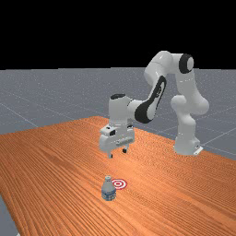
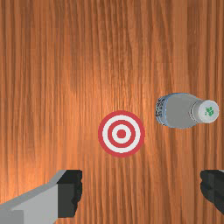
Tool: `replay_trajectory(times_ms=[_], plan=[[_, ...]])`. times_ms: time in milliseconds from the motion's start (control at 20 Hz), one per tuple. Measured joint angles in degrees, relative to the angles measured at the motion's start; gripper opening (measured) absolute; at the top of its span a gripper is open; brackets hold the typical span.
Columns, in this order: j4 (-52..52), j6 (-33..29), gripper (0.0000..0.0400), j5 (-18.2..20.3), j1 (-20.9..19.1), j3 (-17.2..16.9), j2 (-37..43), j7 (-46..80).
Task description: Pick up the bottle and put it on the marker
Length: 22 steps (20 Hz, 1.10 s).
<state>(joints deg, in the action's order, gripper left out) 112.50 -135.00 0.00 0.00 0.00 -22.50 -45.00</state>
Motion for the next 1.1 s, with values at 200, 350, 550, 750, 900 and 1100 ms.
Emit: replay_trajectory(times_ms=[200, 350, 550, 750, 900, 1100], plan=[[-7.9, 15.8, 0.0055, 0.0, 0.0, 0.0, 6.6, 0.0], [-11.0, 20.0, 0.0265, 0.0, 0.0, 0.0, 8.2, -0.2], [-11.0, 20.0, 0.0382, 0.1, 0.1, -0.1, 8.2, 0.8], [-11.0, 20.0, 0.0397, -1.0, 0.0, -0.4, 8.2, 0.7], [-13.6, 23.0, 0.0399, -0.1, -0.3, -0.3, 6.7, 0.0], [-12.1, 20.9, 0.04, -0.7, -0.4, -0.5, 7.5, 0.0]])
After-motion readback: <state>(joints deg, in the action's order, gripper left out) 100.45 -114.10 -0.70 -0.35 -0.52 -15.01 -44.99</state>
